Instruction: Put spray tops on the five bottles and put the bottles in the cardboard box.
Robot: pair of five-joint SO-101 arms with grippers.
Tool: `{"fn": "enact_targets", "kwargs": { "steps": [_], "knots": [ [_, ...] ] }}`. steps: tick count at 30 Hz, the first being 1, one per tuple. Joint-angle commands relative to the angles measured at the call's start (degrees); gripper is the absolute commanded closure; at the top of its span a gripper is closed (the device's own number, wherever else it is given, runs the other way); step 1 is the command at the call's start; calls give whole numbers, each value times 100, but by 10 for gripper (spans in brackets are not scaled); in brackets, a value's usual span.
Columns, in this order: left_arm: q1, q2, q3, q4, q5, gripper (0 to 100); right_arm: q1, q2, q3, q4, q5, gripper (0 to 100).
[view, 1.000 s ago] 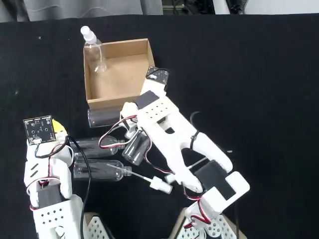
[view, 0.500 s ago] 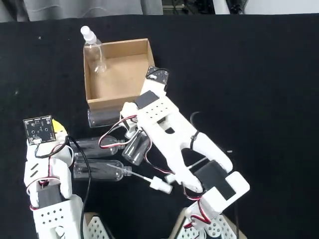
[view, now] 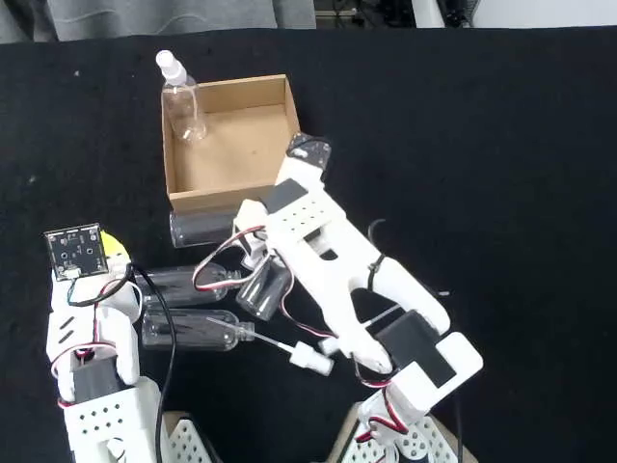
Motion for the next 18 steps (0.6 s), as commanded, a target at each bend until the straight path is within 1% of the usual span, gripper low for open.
{"fn": "enact_targets", "kwargs": {
  "steps": [1,6,9,15,18],
  "knots": [
    [4,-62,31,-105,-18,970,-88,-286,312,-510,-53,702],
    [-4,-62,40,-105,-18,970,18,-295,558,-774,-53,702],
    [-22,-62,40,-97,-18,970,273,-286,558,-774,-44,704],
    [-13,-62,40,-97,-18,970,422,-286,541,-809,-9,832],
    [-4,-62,40,-97,-18,970,431,-286,576,-976,-9,841]
  ]
}}
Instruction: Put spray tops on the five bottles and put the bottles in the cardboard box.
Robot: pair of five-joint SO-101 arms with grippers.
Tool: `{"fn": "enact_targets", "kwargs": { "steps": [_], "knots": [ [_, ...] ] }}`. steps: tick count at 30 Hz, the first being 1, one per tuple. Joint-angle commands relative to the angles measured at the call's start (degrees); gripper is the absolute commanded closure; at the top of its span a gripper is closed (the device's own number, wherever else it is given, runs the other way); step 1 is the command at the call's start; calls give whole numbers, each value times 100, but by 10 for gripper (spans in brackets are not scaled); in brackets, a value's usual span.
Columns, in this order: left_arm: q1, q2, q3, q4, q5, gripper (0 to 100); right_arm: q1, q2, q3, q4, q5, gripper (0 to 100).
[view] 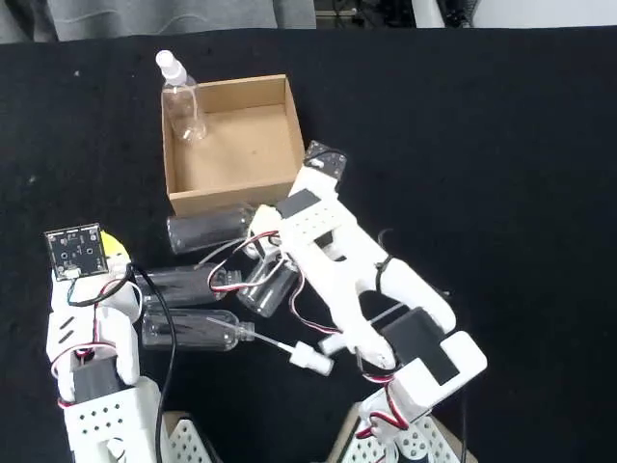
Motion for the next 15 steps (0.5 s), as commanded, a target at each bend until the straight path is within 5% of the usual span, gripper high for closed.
{"fn": "enact_targets", "kwargs": {
  "steps": [1,6,15],
  "knots": [
    [-4,-62,40,-97,-18,970,158,-286,-4,-193,-9,842],
    [-4,-62,40,-97,-18,970,185,-330,48,-176,26,844],
    [-4,-62,40,-105,-18,970,703,-347,-444,949,1451,846]
  ]
}}
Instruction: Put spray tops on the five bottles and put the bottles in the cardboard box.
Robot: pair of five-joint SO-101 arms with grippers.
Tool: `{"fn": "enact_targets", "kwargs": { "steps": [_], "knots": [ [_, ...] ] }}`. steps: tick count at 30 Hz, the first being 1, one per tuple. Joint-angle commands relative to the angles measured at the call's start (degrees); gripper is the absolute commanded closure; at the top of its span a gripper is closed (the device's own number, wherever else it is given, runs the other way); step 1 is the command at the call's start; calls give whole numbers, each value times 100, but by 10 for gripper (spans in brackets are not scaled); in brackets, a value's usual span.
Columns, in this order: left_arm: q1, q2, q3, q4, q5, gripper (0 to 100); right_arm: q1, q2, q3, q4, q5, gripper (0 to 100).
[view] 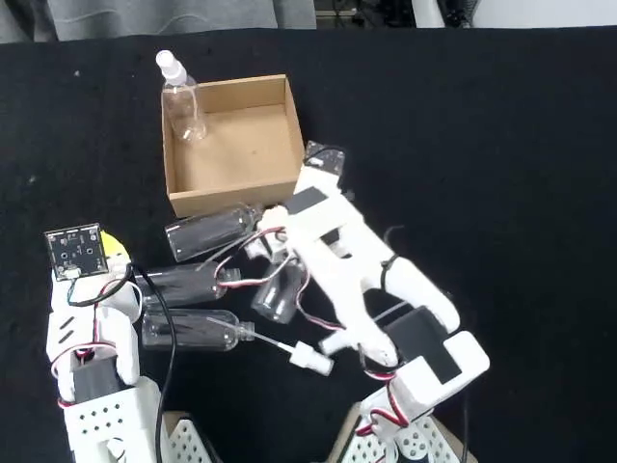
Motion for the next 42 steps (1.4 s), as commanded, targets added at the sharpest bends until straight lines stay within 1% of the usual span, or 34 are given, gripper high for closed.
{"fn": "enact_targets", "kwargs": {
  "steps": [1,10,16,20,25,27,29,34,38,42],
  "knots": [
    [-4,-62,40,-105,-18,970,457,-347,-479,431,422,846],
    [-4,-62,40,-105,-18,970,1011,-347,-840,993,1442,846],
    [-4,-62,40,-105,-18,970,1363,-347,-884,1011,2224,846],
    [-4,-62,40,-105,-18,970,1644,-347,-884,985,2892,846],
    [-4,-62,40,-105,-18,970,1978,-347,-884,976,3903,845],
    [-4,-62,40,-105,-18,970,2075,-347,-884,976,4158,845],
    [4,-62,40,-105,-18,970,2154,-347,-884,976,4290,846],
    [4,-62,48,-105,-18,970,2224,-286,-813,686,4316,846],
    [4,-62,48,-105,-18,970,2233,-277,-558,290,4642,845],
    [4,-62,48,-105,-18,970,2224,-321,-576,396,4703,842]
  ]
}}
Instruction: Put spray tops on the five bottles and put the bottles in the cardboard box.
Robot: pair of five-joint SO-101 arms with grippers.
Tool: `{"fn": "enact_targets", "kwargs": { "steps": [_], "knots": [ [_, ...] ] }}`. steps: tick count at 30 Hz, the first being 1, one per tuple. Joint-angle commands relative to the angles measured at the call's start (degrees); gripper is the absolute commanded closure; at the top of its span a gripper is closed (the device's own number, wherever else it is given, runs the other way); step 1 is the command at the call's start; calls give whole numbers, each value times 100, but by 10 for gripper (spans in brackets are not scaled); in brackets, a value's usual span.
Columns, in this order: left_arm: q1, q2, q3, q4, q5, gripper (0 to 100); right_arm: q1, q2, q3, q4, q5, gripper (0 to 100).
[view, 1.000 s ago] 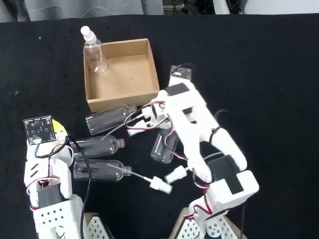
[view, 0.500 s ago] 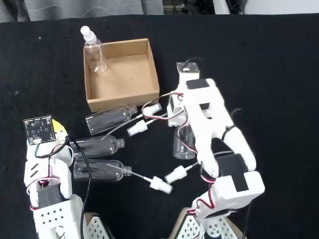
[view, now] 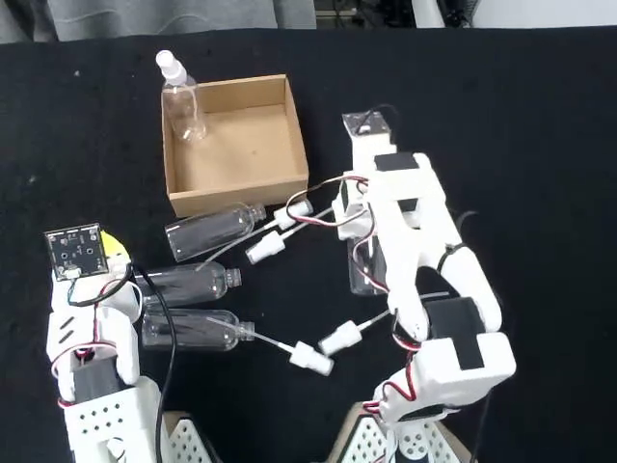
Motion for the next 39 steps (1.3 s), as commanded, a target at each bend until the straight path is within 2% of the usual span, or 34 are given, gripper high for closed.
{"fn": "enact_targets", "kwargs": {
  "steps": [1,9,16,26,29,39],
  "knots": [
    [4,-62,48,-105,-18,970,141,-321,-57,-9,70,842],
    [4,-62,48,-105,-18,970,141,-277,-259,255,62,837],
    [4,-62,48,-105,-18,970,132,-277,-242,264,-97,672],
    [4,-62,48,-105,-18,970,114,-268,-286,193,-369,711],
    [4,-62,48,-105,-18,970,132,-198,-453,211,-668,712],
    [4,-62,48,-105,-18,970,141,1147,-1921,1011,-1090,712]
  ]
}}
